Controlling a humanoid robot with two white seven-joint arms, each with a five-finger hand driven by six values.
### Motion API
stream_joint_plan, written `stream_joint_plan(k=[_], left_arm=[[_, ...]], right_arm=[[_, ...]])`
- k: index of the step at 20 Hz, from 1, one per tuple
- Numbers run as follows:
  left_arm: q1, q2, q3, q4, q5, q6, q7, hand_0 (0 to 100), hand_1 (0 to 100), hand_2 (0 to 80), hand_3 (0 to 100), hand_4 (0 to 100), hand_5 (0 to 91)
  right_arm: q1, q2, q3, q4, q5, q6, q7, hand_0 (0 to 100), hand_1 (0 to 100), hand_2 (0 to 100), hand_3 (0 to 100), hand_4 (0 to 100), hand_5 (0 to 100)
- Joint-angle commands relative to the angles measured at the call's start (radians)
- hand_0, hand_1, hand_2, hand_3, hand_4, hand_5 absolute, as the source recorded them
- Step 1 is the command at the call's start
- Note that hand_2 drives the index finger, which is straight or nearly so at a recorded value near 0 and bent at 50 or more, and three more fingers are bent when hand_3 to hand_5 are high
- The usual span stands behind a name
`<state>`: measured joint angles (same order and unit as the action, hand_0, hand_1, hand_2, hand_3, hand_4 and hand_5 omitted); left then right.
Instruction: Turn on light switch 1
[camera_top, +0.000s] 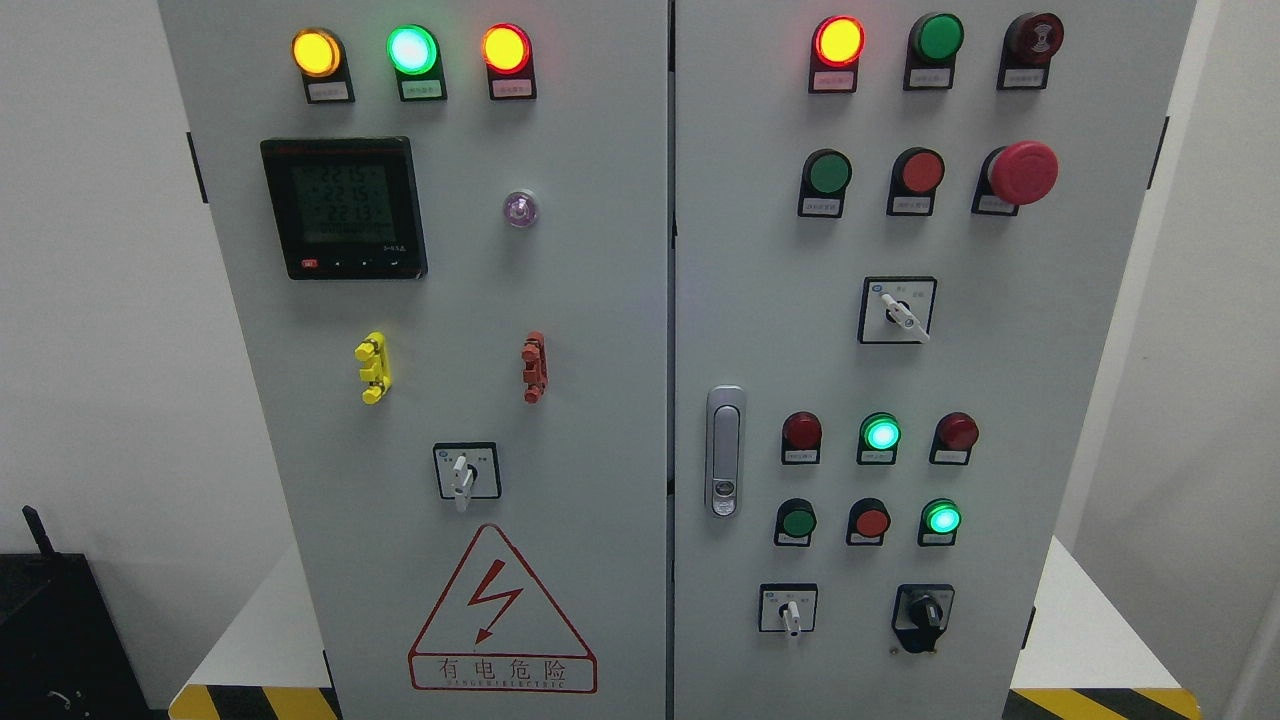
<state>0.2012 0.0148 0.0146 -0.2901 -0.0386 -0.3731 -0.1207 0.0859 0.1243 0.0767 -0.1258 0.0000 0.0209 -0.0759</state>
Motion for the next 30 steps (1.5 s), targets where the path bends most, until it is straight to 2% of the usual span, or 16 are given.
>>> stream_joint_plan(k=[1,2,3,5,8,10,12,14,15,16,18,21,26,30], left_arm=[[0.064,0.024,0.051,-0.413,-0.007,-0.067,-0.004,31,9,0.0,0,8,0.0],[0.079,0.024,0.051,-0.476,-0.007,-0.067,-0.004,31,10,0.0,0,15,0.0],[0.086,0.025,0.051,-0.536,-0.007,-0.069,-0.004,31,11,0.0,9,24,0.0],[0.087,0.025,0.051,-0.615,-0.007,-0.076,-0.004,32,13,0.0,17,30,0.0],[0.087,0.024,0.080,-0.728,-0.004,-0.139,-0.010,33,18,7.7,26,41,2.3],[0.084,0.024,0.088,-0.805,-0.004,-0.165,-0.013,35,27,12.6,33,50,15.6],[0.083,0.024,0.091,-0.892,-0.003,-0.167,-0.011,38,36,22.8,43,60,31.5],[0.073,0.020,0.108,-0.967,-0.001,-0.167,-0.010,39,39,27.7,49,66,43.4],[0.069,0.019,0.110,-0.998,0.000,-0.165,-0.010,39,42,31.2,54,72,52.7],[0.064,0.022,0.110,-1.026,0.002,-0.167,-0.011,38,42,32.7,56,74,55.9],[0.044,0.017,0.111,-1.075,0.003,-0.165,-0.011,37,45,37.5,66,83,70.3],[0.004,-0.004,0.123,-1.164,0.006,-0.155,-0.011,35,49,40.7,73,90,83.5],[-0.017,0.002,0.120,-1.300,0.009,-0.119,-0.013,32,52,43.5,77,92,86.0],[-0.013,0.007,0.113,-1.457,0.029,-0.023,-0.013,32,53,43.5,77,92,86.3]], right_arm=[[0.000,0.000,0.000,0.000,-0.025,0.001,0.001,0,0,0,0,0,0],[0.000,0.000,0.000,0.000,-0.025,0.001,0.001,0,0,0,0,0,0],[0.000,0.000,0.000,0.000,-0.025,0.001,0.001,0,0,0,0,0,0],[0.000,0.000,0.000,0.000,-0.025,-0.001,0.001,0,0,0,0,0,0],[0.000,0.000,0.000,0.000,-0.025,0.001,0.001,0,0,0,0,0,0],[0.000,0.000,0.000,0.000,-0.025,0.001,0.001,0,0,0,0,0,0],[0.000,0.000,0.000,0.000,-0.025,0.001,0.001,0,0,0,0,0,0],[0.000,0.000,0.000,0.000,-0.025,0.001,0.001,0,0,0,0,0,0],[0.000,0.000,0.000,0.000,-0.025,0.001,0.001,0,0,0,0,0,0],[0.000,0.000,0.000,0.000,-0.025,0.001,0.001,0,0,0,0,0,0],[0.000,0.000,0.000,0.000,-0.025,0.001,0.001,0,0,0,0,0,0],[0.000,0.000,0.000,0.000,-0.025,0.001,0.001,0,0,0,0,0,0],[0.000,0.000,0.000,0.000,-0.025,0.001,0.001,0,0,0,0,0,0],[0.000,0.000,0.000,0.000,-0.025,0.001,0.001,0,0,0,0,0,0]])
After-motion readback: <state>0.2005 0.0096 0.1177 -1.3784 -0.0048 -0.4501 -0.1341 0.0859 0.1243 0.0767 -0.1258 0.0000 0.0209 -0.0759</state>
